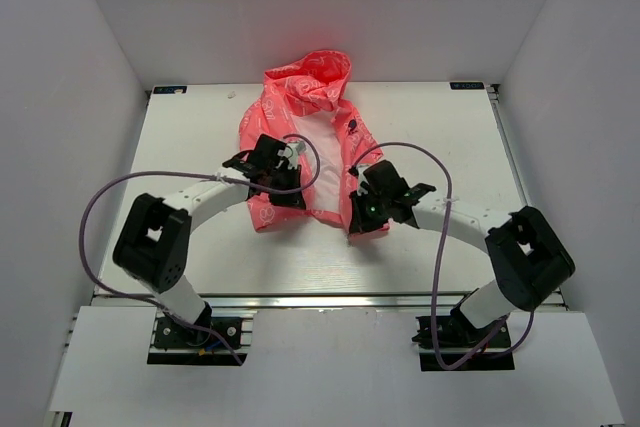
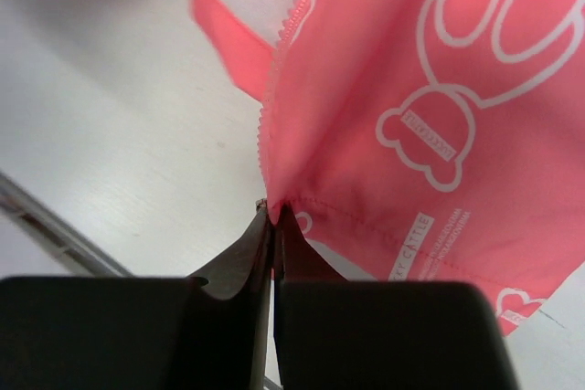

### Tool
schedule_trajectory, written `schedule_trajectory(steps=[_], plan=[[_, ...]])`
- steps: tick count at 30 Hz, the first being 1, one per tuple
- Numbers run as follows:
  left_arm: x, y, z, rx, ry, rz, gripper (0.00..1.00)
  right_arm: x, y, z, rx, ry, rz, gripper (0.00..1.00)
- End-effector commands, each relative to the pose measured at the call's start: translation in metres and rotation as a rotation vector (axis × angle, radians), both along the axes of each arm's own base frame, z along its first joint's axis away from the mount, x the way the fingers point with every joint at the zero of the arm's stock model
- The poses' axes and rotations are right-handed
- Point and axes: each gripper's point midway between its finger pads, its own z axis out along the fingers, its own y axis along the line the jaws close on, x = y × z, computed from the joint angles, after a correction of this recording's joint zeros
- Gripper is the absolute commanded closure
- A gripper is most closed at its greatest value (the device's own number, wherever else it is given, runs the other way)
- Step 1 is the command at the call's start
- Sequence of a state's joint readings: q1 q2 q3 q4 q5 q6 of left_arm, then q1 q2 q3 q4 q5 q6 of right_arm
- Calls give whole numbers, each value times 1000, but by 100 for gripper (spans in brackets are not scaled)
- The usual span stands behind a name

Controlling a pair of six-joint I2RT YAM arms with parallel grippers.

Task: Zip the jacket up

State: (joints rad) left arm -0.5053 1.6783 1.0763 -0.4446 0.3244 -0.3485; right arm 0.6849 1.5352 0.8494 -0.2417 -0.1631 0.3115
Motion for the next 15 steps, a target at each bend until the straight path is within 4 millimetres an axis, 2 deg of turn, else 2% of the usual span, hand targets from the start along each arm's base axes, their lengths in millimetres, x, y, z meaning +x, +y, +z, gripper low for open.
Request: schedule_trajectory(steps=[1,4,5,6,7,8,9,10,11,12,13,15], plan=[[4,-7,47,-104,-130,-7,100,19,28,56,205,-120,33,100],[0,-11,66,-177,-178,0,100,15,32,74,323,-135,48,100],[-1,-13,72,-207,-187,10,100,24,36,86,383,-184,49,100],[3,-18,83,-252,-228,3,100,19,38,92,434,-177,59,100],[-5,-21,89,-300,-227,-8,100,22,37,97,468,-189,56,100],[-6,-23,94,-324,-245,-11,100,27,42,111,524,-234,63,100],[-3,-27,104,-364,-285,-22,100,25,45,119,571,-228,72,100],[-8,-27,106,-384,-286,-22,100,26,43,119,594,-230,67,100],[-10,-29,108,-404,-291,-30,100,30,47,130,644,-272,76,100],[-10,-32,114,-433,-316,-44,100,28,49,134,682,-257,84,100],[-13,-31,112,-439,-303,-41,100,29,49,134,699,-256,82,100],[-13,-37,122,-487,-334,-67,100,32,52,141,734,-272,93,100]])
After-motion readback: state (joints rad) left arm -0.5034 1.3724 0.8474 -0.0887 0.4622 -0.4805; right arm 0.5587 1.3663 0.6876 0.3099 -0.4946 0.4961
